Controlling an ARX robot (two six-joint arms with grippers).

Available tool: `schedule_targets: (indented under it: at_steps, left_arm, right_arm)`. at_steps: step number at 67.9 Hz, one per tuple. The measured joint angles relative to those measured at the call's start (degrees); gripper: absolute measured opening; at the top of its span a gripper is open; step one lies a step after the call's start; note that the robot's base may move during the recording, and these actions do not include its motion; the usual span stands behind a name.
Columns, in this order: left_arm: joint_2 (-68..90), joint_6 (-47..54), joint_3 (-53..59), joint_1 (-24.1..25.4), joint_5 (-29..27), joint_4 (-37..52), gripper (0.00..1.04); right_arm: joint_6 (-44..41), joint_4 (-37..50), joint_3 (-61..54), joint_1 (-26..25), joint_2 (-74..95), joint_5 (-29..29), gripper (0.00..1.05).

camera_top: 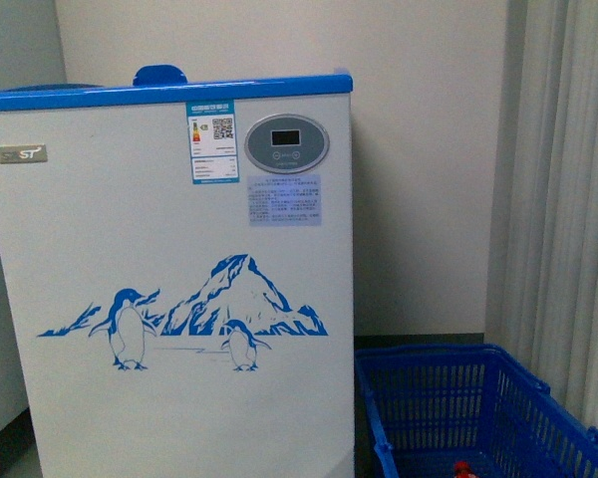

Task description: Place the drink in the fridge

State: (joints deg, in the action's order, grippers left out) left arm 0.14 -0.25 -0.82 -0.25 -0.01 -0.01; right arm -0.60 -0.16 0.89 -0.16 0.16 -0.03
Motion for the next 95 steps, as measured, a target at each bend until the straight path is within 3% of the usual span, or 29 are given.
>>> schedule_targets:
  at_steps: [87, 90, 95]
  left_arm:
    - [0.02, 0.0, 0.0, 0.0, 0.0, 0.0, 0.97]
    - [0.02, 0.0, 0.0, 0.0, 0.0, 0.0, 0.97]
    - [0.02, 0.0, 0.0, 0.0, 0.02, 0.0, 0.97]
  right_arm:
    - [0.0, 0.0, 0.0, 0.02, 0.04, -0.13, 0.97]
    - [0.83, -0.28, 0.02, -0.61, 0.33, -2.49, 0.97]
    - [4.59, -0.42, 0.13, -4.28, 2.82, -12.7, 0.97]
